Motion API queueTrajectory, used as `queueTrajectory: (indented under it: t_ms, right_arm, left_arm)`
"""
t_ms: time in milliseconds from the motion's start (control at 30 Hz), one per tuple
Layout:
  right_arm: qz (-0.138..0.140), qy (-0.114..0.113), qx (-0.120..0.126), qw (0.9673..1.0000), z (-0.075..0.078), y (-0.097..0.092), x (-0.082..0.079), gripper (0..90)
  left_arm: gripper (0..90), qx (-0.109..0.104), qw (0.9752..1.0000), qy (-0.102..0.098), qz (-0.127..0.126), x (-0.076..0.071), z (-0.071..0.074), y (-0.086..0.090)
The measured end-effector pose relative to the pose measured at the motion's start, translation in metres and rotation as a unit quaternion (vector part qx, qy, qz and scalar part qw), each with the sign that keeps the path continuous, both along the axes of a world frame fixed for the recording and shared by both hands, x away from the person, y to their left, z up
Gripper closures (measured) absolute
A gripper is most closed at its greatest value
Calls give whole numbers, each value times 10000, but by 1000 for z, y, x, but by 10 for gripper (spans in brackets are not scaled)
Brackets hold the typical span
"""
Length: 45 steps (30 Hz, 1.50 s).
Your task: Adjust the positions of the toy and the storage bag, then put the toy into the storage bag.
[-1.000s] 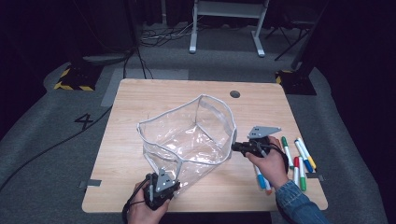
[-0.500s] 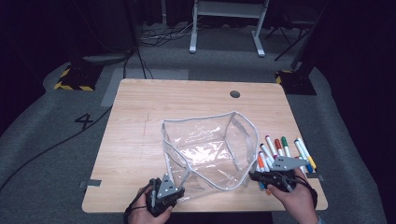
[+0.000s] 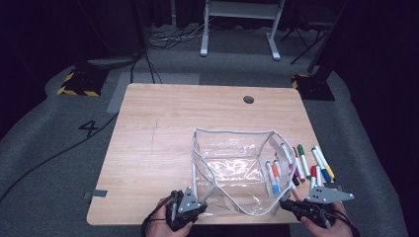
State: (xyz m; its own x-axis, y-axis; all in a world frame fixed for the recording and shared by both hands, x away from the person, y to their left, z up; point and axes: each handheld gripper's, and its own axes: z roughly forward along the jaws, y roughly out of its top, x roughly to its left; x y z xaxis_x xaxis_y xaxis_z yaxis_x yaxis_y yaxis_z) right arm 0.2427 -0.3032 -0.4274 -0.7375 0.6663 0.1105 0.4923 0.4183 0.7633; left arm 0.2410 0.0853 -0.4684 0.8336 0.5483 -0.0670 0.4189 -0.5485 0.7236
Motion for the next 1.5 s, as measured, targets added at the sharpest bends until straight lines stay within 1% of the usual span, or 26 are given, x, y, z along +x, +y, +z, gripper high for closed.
queueTrajectory:
  t_ms: [67,100,167,233,333,467,567,633,700,733,767,833,867,967,1033,1100,1133,1167,1200,1233,1300,1333,1367,1400,1433,1500]
  right_arm:
    - [-22,4,5,10000,0,-2,-1,877]
    - [-17,1,14,10000,0,-3,-1,873]
    - [-1,11,23,10000,1,-4,-1,863]
    - [-21,-54,56,10000,5,-6,-2,837]
    - [5,-111,-17,9999,12,-12,-2,791]
    - [-52,-80,8,10000,21,-21,-1,731]
    - [-192,-226,30,9996,29,-29,-2,708]
    - [-322,-255,73,9991,33,-35,0,687]
    - [-383,-281,67,9988,34,-38,2,681]
    - [-508,-303,44,9982,36,-44,6,667]
    - [-562,-314,50,9979,36,-47,8,660]
    - [-646,-324,28,9974,37,-53,13,661]
    - [-694,-318,38,9971,36,-56,15,660]
    - [-810,-283,8,9963,36,-64,21,655]
    - [-927,-304,-9,9952,36,-68,25,637]
    - [-1037,-279,-51,9942,36,-72,30,616]
    - [-1037,-279,-51,9942,36,-72,30,616]
    - [-1156,-282,-126,9928,34,-76,35,584]
    - [-1200,-251,-188,9923,33,-78,38,576]
    - [-1250,-221,-270,9915,32,-81,40,576]
    - [-1370,-166,-319,9899,28,-86,45,556]
    - [-1479,-52,-362,9883,25,-90,49,553]
    - [-1548,-41,-431,9870,23,-94,52,553]
    - [-1548,-41,-431,9870,23,-94,52,553]
    - [-1696,61,-630,9835,17,-101,59,553]
    - [-1817,198,-769,9802,9,-107,65,559]
  left_arm:
    - [835,-119,9999,26,-41,0,0,2]
    - [803,-213,9998,47,-35,0,0,4]
    - [717,-258,9995,122,101,-1,4,11]
    - [631,-323,9991,177,219,-1,10,19]
    - [561,-225,9993,117,275,-3,17,26]
    - [496,-228,9994,90,253,-1,19,32]
    - [466,-159,9993,-81,330,2,23,38]
    - [450,-93,9988,-195,447,7,25,44]
    - [429,-75,9985,-227,501,9,26,46]
    - [422,-23,9978,-314,582,14,26,50]
    - [414,58,9961,-416,777,20,25,56]
    - [395,122,9942,-510,938,27,23,62]
    - [385,122,9942,-510,938,27,23,62]
    - [362,97,9919,-607,1115,40,17,73]
    - [342,95,9915,-619,1138,43,14,75]
    - [331,74,9909,-672,1166,53,2,82]
    - [333,74,9909,-672,1166,53,2,82]
    - [331,136,9898,-671,1246,58,-8,86]
    - [332,212,9895,-645,1276,60,-14,88]
    - [331,247,9894,-605,1297,62,-18,89]
    - [327,275,9895,-507,1327,66,-26,92]
    - [327,275,9895,-507,1327,66,-26,92]
    - [326,293,9894,-477,1338,68,-33,94]
    - [325,293,9894,-477,1338,68,-33,94]
    - [324,317,9895,-440,1338,70,-37,96]
    - [319,385,9881,-409,1434,73,-42,96]
